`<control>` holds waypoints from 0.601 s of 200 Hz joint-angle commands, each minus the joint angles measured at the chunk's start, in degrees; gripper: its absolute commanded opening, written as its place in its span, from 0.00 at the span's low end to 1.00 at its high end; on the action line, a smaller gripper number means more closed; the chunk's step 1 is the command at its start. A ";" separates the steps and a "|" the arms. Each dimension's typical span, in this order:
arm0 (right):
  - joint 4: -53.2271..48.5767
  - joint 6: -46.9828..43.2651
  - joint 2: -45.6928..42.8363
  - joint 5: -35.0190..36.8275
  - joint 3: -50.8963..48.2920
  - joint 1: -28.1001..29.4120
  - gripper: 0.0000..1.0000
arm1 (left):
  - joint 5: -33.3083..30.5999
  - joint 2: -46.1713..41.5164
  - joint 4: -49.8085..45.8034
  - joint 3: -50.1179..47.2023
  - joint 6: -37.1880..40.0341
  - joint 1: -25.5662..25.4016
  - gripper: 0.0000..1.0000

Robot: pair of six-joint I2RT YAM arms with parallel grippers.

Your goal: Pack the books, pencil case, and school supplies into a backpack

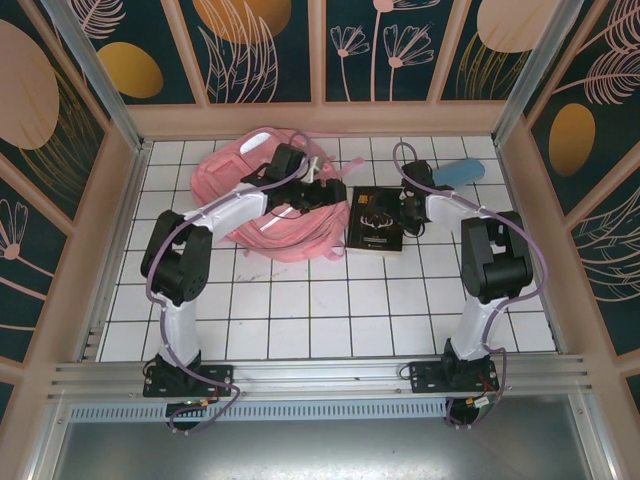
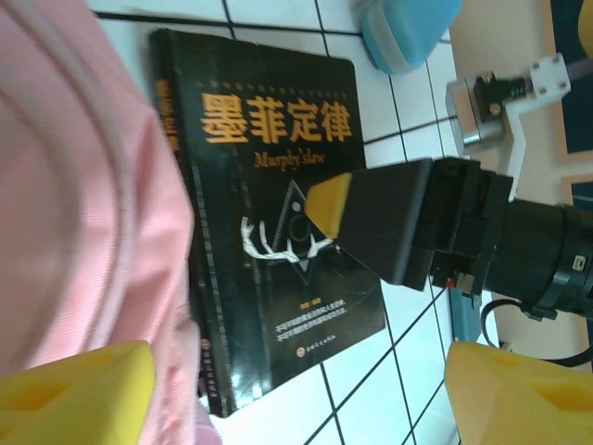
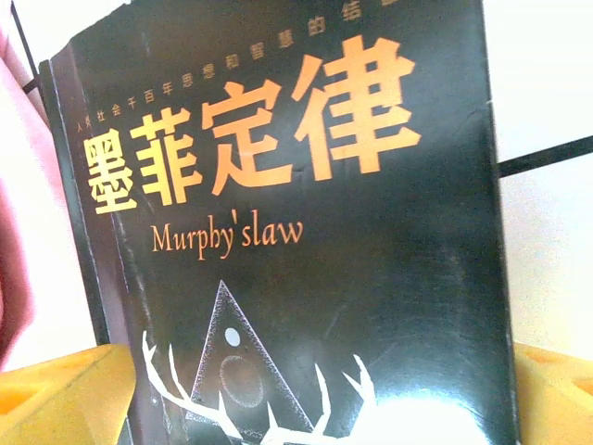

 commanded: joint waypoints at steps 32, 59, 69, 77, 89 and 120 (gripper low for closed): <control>-2.33 -0.24 -1.73 2.17 -2.09 -1.97 0.82 | -4.38 6.52 -4.48 6.77 -1.18 -4.99 0.64; -2.90 -1.26 -0.88 0.04 -2.05 -2.15 0.69 | -5.42 10.50 -5.16 9.39 -1.00 -7.43 0.44; -3.17 -1.35 -0.65 -0.29 -1.98 -2.16 0.66 | -5.72 12.21 -5.25 10.35 -0.62 -8.20 0.40; -3.34 -1.55 -0.44 -0.34 -1.96 -2.18 0.65 | -6.36 13.84 -5.93 11.40 -0.34 -8.56 0.36; -3.91 -1.87 0.09 -0.28 -1.71 -2.14 0.62 | -6.98 16.24 -7.79 13.61 0.72 -9.10 0.30; -5.36 -2.59 1.50 -0.15 -1.26 -2.01 0.62 | -8.73 19.79 -10.49 17.12 2.29 -9.55 0.28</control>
